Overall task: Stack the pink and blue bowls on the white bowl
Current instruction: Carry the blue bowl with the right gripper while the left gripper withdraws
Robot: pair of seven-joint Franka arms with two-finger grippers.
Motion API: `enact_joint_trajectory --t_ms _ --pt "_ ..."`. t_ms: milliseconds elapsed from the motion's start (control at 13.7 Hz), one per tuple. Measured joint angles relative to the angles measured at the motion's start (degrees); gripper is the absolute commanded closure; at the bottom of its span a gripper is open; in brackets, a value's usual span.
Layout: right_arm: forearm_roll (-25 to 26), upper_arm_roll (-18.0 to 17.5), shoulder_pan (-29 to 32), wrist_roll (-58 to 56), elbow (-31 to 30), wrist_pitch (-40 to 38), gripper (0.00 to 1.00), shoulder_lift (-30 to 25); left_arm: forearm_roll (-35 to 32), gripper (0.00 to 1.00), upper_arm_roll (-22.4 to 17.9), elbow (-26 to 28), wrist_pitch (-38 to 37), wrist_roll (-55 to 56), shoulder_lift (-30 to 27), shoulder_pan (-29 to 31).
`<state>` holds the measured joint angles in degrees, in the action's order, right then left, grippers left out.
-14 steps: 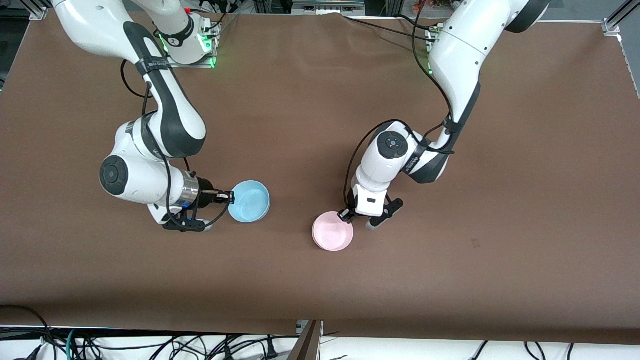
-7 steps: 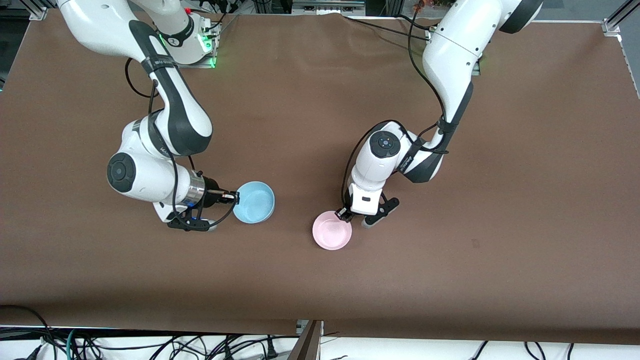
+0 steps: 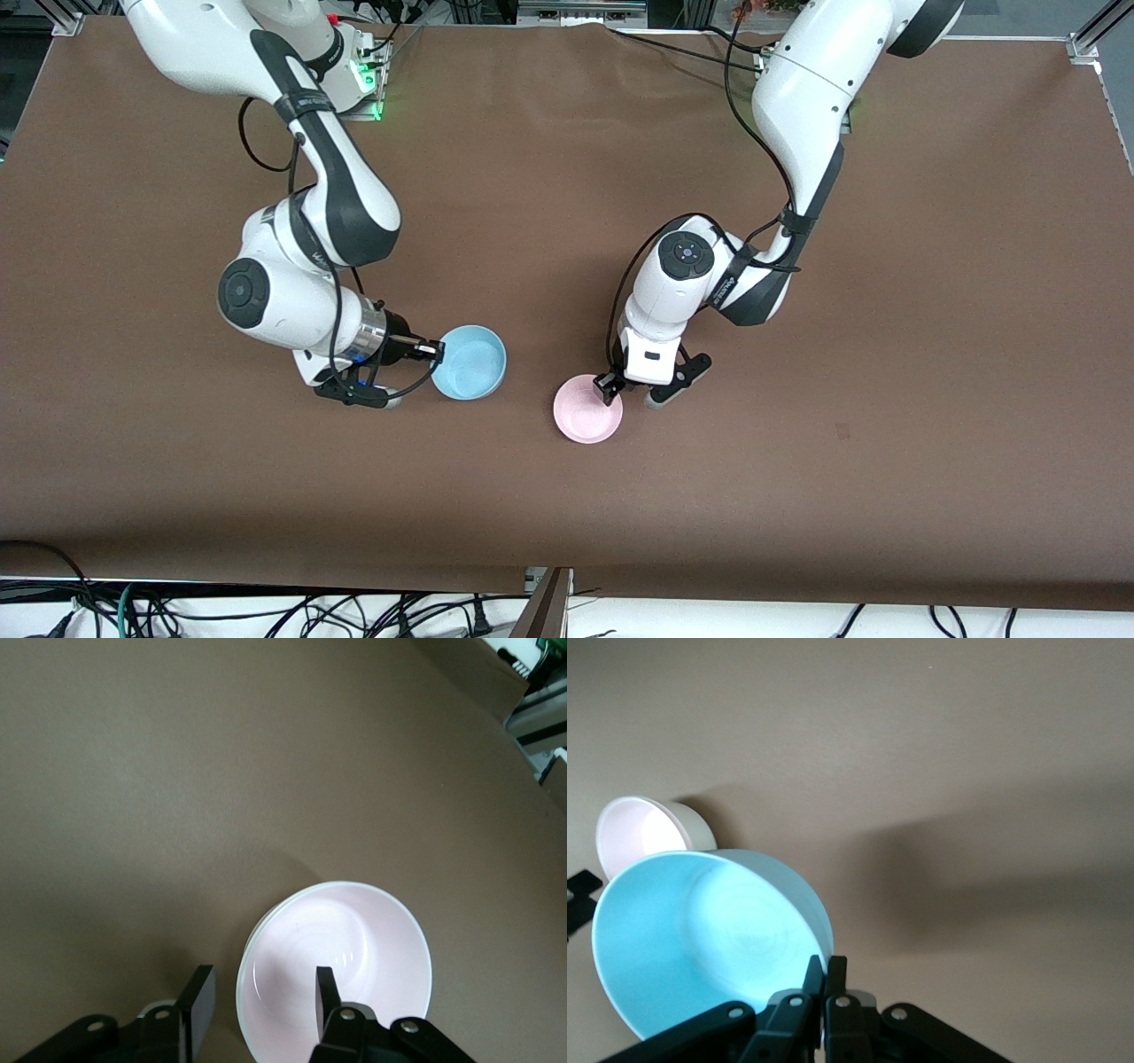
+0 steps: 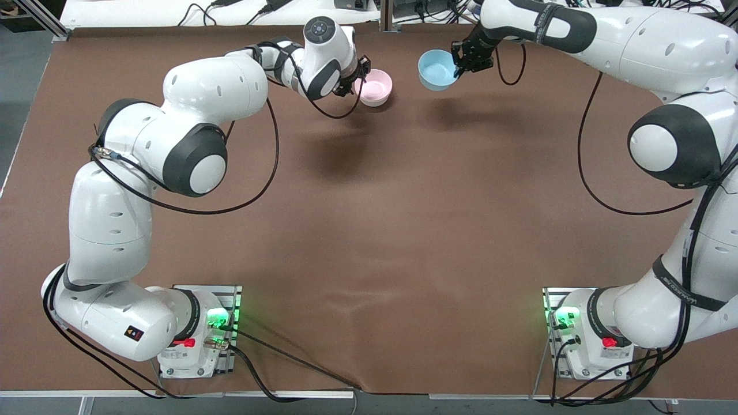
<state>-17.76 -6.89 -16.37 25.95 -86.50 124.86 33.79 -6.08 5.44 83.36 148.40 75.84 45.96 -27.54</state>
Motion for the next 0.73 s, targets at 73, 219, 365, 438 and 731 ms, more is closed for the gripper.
enact_joint_trajectory --t_ms 73,219,365,438,731 --pt "0.0 -0.1 -1.3 2.7 0.0 2.1 1.0 0.4 0.0 0.47 -0.1 -1.8 -4.1 -0.1 -0.4 0.3" --pt "0.0 -0.1 -4.4 7.5 0.0 8.4 1.0 2.1 0.0 0.46 -0.1 -6.6 -15.0 -1.1 -2.0 0.9" --pt "0.0 -0.2 -7.3 11.1 0.7 13.7 1.0 4.3 0.0 0.45 0.0 -10.8 -23.4 -3.0 -3.9 1.6" --pt "0.0 -0.2 -8.6 13.4 2.1 14.8 1.0 5.6 0.0 0.44 0.0 -12.0 -26.4 -4.7 -5.0 2.1" --pt "0.0 -0.1 -11.3 17.9 9.1 17.4 1.0 11.5 6.0 0.42 0.0 -13.9 -38.4 -20.9 -11.9 8.6"
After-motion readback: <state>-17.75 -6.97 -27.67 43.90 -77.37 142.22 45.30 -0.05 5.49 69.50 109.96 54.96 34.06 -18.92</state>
